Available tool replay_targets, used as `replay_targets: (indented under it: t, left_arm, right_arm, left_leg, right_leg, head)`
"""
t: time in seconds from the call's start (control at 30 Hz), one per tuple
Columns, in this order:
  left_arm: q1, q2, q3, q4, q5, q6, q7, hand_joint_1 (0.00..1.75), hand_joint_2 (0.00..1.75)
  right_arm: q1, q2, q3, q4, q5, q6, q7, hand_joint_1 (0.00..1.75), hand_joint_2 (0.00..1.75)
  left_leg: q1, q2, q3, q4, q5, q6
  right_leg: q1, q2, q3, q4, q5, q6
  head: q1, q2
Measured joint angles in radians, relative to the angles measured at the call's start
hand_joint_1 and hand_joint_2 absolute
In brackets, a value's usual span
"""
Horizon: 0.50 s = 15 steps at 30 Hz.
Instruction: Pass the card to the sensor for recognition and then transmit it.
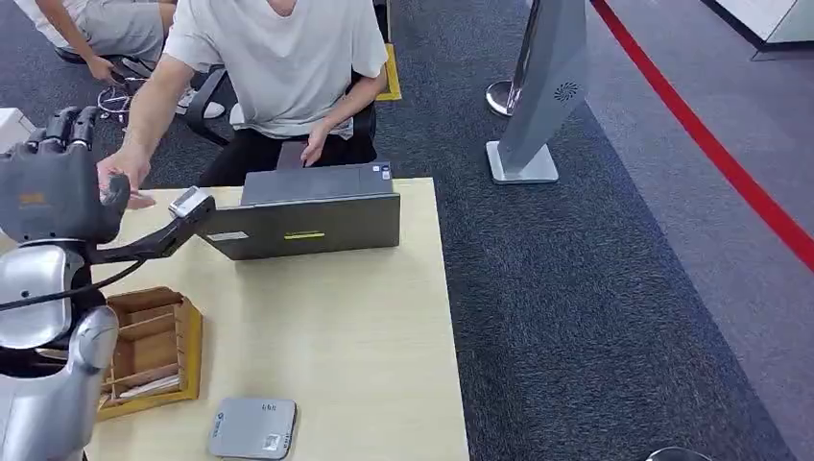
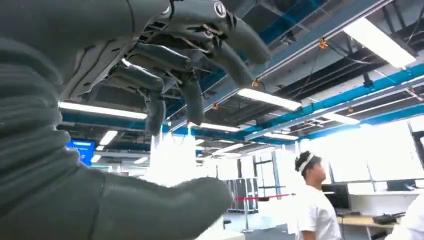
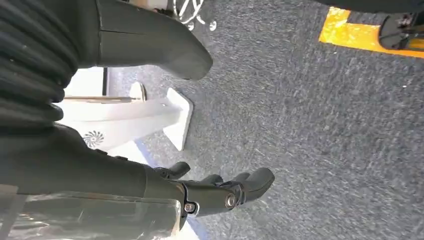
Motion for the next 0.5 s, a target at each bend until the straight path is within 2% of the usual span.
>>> replay_targets:
  t: [0.2,0.3,0.4,0.43,0.5]
  left_arm:
    - [0.057,-0.005,0.024,-0.06,0.0,0.015,-0.031,0.0,1.75]
    - [0.133,-0.031,0.093,-0.128,0.001,0.059,-0.155,0.0,1.75]
    - [0.249,-0.073,0.244,-0.214,0.014,0.111,-0.313,0.0,1.75]
    - [0.275,-0.085,0.297,-0.234,0.014,0.119,-0.346,0.0,1.75]
    - [0.318,-0.098,0.382,-0.262,0.073,0.127,-0.354,0.0,1.75]
  right_arm:
    - [0.007,0.0,0.0,0.0,-0.009,0.003,0.022,0.0,1.75]
    - [0.019,0.0,0.004,-0.011,-0.042,-0.004,0.054,0.0,1.75]
    - [0.042,0.0,0.015,-0.033,-0.074,-0.018,0.085,0.0,1.75]
    - [0.048,0.0,0.018,-0.04,-0.082,-0.019,0.092,0.0,1.75]
    - [0.052,0.0,0.022,-0.045,-0.081,-0.019,0.108,0.0,1.75]
  left_leg:
    - [0.0,0.0,0.0,0.0,0.0,0.0]
    - [0.0,0.001,0.001,0.0,0.0,0.0]
    - [0.0,0.004,0.001,0.0,0.0,0.0]
    - [0.0,0.003,0.0,0.0,0.0,0.0]
    - [0.0,0.002,0.0,-0.001,0.0,0.0]
  right_leg:
    - [0.0,0.0,0.0,0.0,0.0,0.0]
    - [0.0,0.0,0.001,0.0,0.0,0.0]
    - [0.0,0.003,-0.001,0.0,0.0,0.0]
    - [0.0,0.003,-0.001,0.0,0.0,0.0]
    - [0.0,0.002,0.0,0.0,-0.001,0.0]
  head:
    - [0.0,0.0]
    - [-0.001,0.0]
    - [-0.001,0.0]
    - [-0.001,0.0]
    - [0.0,0.0]
